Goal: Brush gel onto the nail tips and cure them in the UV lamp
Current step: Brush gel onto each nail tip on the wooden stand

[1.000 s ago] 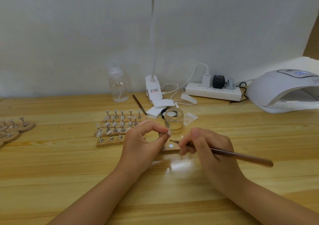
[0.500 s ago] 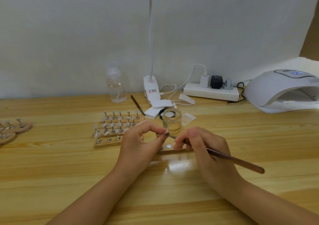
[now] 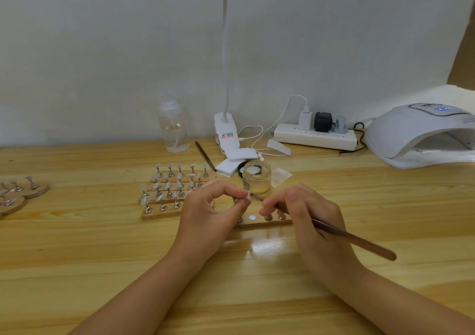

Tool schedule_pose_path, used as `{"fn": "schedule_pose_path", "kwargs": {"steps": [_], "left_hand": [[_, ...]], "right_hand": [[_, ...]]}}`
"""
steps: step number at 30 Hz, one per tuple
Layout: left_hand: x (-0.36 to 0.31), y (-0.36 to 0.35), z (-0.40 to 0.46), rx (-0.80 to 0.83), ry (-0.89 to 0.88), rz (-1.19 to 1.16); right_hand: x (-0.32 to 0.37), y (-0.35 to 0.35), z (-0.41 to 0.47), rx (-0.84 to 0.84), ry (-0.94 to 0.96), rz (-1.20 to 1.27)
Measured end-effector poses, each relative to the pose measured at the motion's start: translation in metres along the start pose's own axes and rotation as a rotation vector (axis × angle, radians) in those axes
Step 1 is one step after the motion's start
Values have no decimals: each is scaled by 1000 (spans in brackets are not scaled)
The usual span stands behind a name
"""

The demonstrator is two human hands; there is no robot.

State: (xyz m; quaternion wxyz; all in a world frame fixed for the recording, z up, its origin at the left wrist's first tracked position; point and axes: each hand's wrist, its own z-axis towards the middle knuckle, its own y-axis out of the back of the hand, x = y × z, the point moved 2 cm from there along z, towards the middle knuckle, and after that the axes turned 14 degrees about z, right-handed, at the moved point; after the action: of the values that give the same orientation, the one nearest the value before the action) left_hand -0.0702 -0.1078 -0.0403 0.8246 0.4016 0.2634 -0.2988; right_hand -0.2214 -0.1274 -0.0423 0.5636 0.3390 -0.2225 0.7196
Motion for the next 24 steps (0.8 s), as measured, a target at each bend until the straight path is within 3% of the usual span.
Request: {"fn": "schedule_pose_path", "kwargs": {"steps": [10, 14, 24], "left_hand": [[-1, 0, 0, 5, 4, 7], [0, -1, 0, 4, 6, 3], [1, -1, 1, 4, -8, 7]], "right_hand": [[-2, -1, -2, -1, -58, 137], [-1, 0, -1, 9, -16, 47], [-1, -2, -1, -7, -68, 109]]}}
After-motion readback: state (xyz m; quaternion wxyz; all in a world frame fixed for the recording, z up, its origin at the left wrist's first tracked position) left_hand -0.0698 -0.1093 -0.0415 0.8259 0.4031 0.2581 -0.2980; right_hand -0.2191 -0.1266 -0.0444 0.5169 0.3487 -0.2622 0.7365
